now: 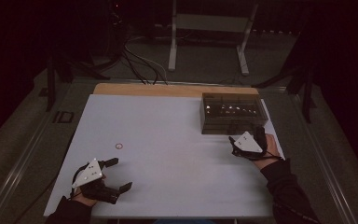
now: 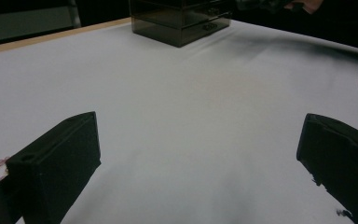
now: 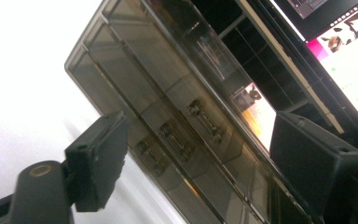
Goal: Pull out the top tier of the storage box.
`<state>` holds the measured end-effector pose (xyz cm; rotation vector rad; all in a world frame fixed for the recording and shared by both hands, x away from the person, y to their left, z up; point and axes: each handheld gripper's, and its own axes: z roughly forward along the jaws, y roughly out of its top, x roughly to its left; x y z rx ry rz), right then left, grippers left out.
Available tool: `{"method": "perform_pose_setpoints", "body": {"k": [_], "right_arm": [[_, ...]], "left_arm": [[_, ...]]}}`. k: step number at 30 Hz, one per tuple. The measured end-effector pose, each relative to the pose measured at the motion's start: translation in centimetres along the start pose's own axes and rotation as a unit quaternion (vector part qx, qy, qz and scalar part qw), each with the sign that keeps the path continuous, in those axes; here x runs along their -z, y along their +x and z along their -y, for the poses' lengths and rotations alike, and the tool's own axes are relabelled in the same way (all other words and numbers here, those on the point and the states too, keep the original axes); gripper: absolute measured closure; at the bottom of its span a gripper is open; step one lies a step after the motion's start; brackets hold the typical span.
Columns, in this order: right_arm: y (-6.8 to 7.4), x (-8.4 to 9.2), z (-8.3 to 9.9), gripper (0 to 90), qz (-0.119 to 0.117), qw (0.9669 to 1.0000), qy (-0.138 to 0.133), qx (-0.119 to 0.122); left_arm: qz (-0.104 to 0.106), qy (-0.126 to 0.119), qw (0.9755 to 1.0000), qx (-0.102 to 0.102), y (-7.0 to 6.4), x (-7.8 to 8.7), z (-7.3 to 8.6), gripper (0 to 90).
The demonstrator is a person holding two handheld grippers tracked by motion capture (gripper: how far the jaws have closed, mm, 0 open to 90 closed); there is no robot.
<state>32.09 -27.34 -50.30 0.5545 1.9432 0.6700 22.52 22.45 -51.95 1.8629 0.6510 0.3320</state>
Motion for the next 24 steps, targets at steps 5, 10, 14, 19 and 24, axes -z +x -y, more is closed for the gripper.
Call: {"method": "perform_pose_setpoints", "body": {"k": [5, 10, 14, 19, 24], "right_arm": [[0.3, -0.3, 0.1, 24.7, 0.013, 0.9996, 0.009, 0.025], [0.5, -0.7, 0.1, 27.8, 0.026, 0.9979, 0.026, 0.053], [0.8, -1.0, 0.1, 28.6, 0.030, 0.9963, 0.039, 0.070], [1.2, -1.4, 0.1, 29.6, 0.045, 0.9924, 0.056, 0.100], [1.4, -1.6, 0.0, 30.2, 0.058, 0.9883, 0.066, 0.125]], "left_arm": [[0.000, 0.000, 1.0000, 0.001, 0.0, 0.0, 0.0, 1.0], [0.000, 0.000, 1.0000, 0.001, 0.0, 0.0, 0.0, 1.0], [0.000, 0.001, 1.0000, 0.001, 0.0, 0.0, 0.0, 1.0], [0.000, 0.002, 1.0000, 0.001, 0.0, 0.0, 0.0, 1.0], [0.000, 0.002, 1.0000, 0.001, 0.0, -0.1, 0.0, 1.0]]}}
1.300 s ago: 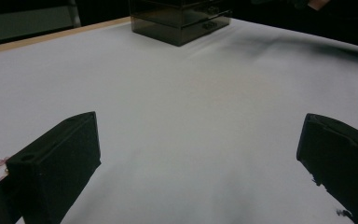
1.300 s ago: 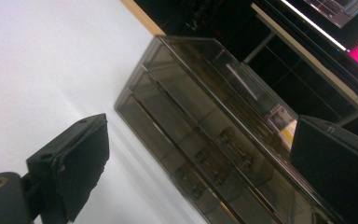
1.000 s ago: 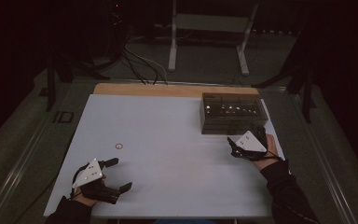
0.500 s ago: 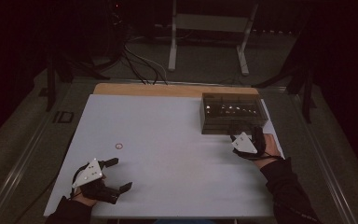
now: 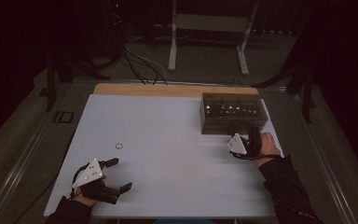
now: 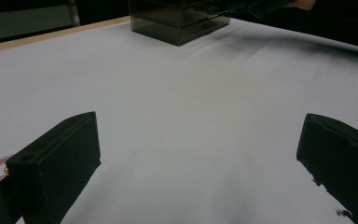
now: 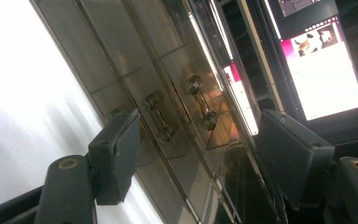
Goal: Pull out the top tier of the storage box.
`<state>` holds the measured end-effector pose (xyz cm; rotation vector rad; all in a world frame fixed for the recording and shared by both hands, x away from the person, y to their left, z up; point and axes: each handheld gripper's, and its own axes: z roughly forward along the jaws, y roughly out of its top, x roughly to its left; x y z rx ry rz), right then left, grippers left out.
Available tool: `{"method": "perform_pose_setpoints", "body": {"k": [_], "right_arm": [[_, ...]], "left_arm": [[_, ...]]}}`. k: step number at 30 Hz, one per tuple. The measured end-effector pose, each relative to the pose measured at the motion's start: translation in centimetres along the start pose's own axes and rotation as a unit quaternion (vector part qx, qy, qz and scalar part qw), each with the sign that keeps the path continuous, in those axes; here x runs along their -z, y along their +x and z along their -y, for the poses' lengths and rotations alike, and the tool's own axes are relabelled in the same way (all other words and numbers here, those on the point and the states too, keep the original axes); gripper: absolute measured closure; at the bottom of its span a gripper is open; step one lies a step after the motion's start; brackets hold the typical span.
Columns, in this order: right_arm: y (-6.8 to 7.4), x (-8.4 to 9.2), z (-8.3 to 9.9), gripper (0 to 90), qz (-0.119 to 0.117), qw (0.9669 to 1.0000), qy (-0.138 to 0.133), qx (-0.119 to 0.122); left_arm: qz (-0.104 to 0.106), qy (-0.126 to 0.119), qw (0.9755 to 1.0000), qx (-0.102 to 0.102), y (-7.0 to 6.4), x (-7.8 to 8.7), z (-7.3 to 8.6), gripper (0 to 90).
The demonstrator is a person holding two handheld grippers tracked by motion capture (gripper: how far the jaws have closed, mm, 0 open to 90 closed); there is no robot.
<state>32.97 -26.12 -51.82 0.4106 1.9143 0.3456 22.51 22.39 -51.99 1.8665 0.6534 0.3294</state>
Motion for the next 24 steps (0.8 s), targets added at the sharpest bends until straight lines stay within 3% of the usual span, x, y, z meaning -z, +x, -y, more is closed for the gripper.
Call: {"method": "perform_pose_setpoints", "body": {"k": [12, 14, 19, 24], "right_arm": [[0.5, -0.7, -0.3, 32.0, 0.032, 0.9976, 0.034, 0.052], [0.6, -0.8, -0.3, 40.6, 0.039, 0.9964, 0.036, 0.065], [0.8, -1.0, -0.4, 44.9, 0.045, 0.9945, 0.041, 0.085], [0.9, -1.5, -0.4, 55.5, 0.064, 0.9914, 0.050, 0.103]], "left_arm": [[0.000, 0.003, 1.0000, -0.003, 0.0, -0.1, 0.0, 1.0], [0.000, 0.003, 1.0000, -0.003, 0.0, -0.1, 0.0, 1.0], [-0.001, 0.003, 1.0000, -0.003, 0.0, 0.0, 0.0, 1.0], [-0.001, 0.003, 1.0000, -0.003, 0.0, 0.0, 0.0, 1.0]]}}
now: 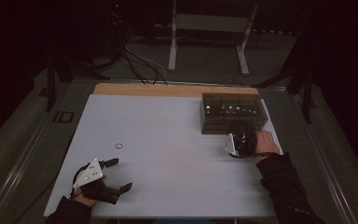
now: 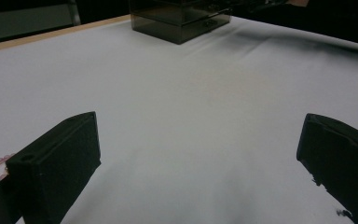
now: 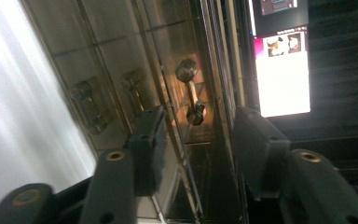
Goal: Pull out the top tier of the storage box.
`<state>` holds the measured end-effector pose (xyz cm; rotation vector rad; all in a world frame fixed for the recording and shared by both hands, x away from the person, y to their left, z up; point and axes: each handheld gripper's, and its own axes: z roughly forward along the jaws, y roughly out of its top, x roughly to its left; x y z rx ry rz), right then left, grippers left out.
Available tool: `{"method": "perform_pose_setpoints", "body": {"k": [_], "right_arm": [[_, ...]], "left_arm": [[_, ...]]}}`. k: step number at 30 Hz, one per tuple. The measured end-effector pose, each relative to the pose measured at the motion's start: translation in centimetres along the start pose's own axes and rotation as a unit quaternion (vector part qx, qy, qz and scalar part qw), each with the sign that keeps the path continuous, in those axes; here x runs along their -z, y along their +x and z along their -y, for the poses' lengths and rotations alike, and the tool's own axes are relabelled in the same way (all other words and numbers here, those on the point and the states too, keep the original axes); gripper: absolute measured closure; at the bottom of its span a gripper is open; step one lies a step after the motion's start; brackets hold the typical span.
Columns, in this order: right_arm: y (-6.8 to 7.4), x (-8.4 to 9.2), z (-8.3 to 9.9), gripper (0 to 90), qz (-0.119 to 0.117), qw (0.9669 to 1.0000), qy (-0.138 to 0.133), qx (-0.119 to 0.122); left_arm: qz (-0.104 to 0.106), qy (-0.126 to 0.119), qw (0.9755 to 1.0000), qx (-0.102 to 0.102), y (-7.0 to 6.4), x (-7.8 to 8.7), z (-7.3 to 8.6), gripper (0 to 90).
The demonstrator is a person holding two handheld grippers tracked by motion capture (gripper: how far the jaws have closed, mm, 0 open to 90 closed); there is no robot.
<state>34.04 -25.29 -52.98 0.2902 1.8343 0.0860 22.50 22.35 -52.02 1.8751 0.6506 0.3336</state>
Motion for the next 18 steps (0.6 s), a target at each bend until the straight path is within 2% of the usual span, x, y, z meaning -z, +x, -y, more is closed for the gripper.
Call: {"method": "perform_pose_setpoints", "body": {"k": [4, 8, 10, 14, 15, 18], "right_arm": [[0.12, -0.18, 0.05, 64.3, 0.003, 0.9999, 0.003, 0.012], [0.23, -0.34, 0.08, 67.3, 0.005, 0.9998, 0.008, 0.020], [0.38, -0.57, 0.15, 72.7, 0.010, 0.9995, 0.013, 0.029], [0.47, -0.77, 0.20, 75.0, 0.011, 0.9993, 0.015, 0.033], [0.52, -0.87, 0.16, 76.0, 0.012, 0.9988, 0.016, 0.044], [0.57, -0.97, 0.10, 76.0, 0.014, 0.9986, 0.016, 0.048]], "left_arm": [[-0.001, -0.001, 1.0000, 0.001, 0.02, 0.06, 0.00, 1.0], [-0.001, -0.001, 1.0000, 0.001, 0.03, 0.05, 0.01, 1.0], [-0.001, -0.001, 1.0000, 0.001, 0.03, 0.05, 0.00, 1.0], [-0.001, 0.000, 1.0000, 0.001, 0.07, 0.04, 0.02, 1.0], [-0.001, 0.001, 1.0000, 0.000, 0.07, 0.04, 0.02, 1.0], [-0.002, 0.001, 1.0000, 0.000, 0.07, 0.05, 0.02, 1.0]]}}
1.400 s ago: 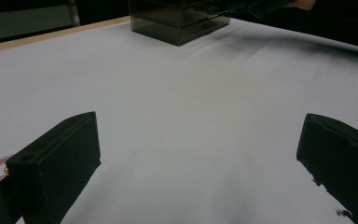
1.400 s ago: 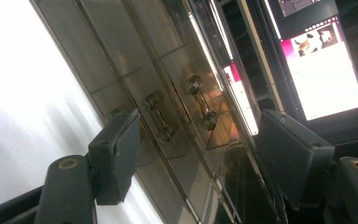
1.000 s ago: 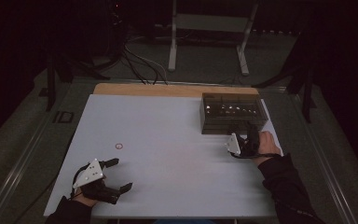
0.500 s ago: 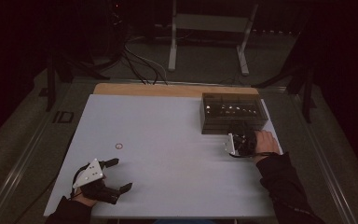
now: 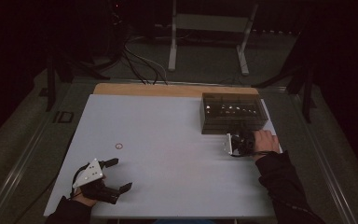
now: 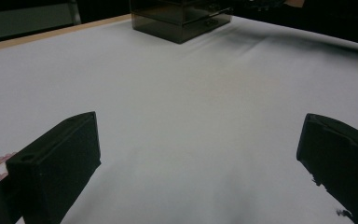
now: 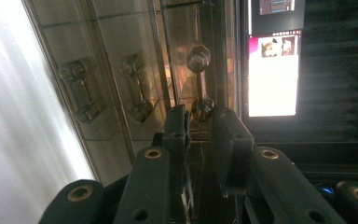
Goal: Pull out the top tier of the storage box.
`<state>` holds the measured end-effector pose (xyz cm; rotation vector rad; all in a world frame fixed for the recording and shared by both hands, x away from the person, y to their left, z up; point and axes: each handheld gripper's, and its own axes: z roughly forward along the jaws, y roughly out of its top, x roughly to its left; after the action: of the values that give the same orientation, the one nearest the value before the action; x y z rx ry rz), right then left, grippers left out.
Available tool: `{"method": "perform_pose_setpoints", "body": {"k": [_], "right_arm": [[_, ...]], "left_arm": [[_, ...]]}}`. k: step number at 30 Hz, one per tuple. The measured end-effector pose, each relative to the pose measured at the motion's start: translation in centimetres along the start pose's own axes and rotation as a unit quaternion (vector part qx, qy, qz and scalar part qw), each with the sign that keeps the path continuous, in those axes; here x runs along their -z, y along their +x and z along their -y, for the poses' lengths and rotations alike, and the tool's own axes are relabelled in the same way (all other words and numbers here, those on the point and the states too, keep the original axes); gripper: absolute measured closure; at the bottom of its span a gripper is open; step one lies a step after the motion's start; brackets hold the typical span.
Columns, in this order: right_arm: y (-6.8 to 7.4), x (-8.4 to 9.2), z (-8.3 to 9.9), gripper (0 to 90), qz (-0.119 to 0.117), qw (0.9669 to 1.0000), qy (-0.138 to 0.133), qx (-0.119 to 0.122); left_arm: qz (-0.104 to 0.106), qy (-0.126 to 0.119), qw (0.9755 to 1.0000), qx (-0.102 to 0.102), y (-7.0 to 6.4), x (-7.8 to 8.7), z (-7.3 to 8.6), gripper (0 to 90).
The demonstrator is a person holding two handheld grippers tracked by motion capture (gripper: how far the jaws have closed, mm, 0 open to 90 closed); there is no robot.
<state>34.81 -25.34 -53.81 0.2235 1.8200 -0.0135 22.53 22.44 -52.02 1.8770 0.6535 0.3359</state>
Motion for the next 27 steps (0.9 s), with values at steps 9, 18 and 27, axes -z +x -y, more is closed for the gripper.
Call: {"method": "perform_pose_setpoints", "body": {"k": [9, 18, 27], "right_arm": [[0.1, 0.0, -0.3, 80.0, 0.011, 0.9999, -0.004, 0.000], [0.0, 0.4, -0.3, 80.5, 0.009, 0.9999, -0.005, -0.003], [0.1, 1.3, 0.0, 80.5, 0.008, 0.9999, -0.010, -0.007]], "left_arm": [[0.000, 0.002, 1.0000, 0.000, 0.0, 0.0, 0.0, 1.0], [-0.001, 0.002, 1.0000, 0.000, 0.0, 0.0, 0.0, 1.0], [-0.001, 0.003, 1.0000, 0.001, 0.0, 0.0, 0.0, 1.0]]}}
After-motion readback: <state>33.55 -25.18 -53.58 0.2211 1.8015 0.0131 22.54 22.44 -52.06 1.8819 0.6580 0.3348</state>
